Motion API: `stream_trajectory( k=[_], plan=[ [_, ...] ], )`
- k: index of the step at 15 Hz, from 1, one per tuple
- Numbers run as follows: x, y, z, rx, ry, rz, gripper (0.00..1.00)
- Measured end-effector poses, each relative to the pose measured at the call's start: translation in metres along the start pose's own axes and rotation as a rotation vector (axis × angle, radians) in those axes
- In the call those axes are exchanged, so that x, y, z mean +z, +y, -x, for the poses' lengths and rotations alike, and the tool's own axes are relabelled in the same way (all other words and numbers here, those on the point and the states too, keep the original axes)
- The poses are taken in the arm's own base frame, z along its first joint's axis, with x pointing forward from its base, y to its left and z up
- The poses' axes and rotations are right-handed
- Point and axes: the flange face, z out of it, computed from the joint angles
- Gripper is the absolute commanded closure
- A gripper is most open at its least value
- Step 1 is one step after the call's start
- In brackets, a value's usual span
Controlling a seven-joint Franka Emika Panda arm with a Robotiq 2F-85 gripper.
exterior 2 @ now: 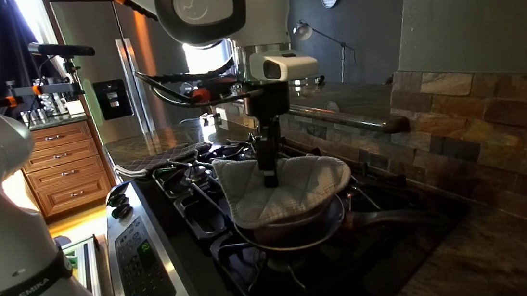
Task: Move the pan to the bottom right stove plate and use the potholder to put the lid on the pan
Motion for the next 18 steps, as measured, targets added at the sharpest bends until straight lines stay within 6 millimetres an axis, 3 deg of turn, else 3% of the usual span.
stream_trajectory(
  k=[18],
  plan=[
    [0.016,0.011,-0.009,0.109,-0.027,0.014,0.70]
  ],
)
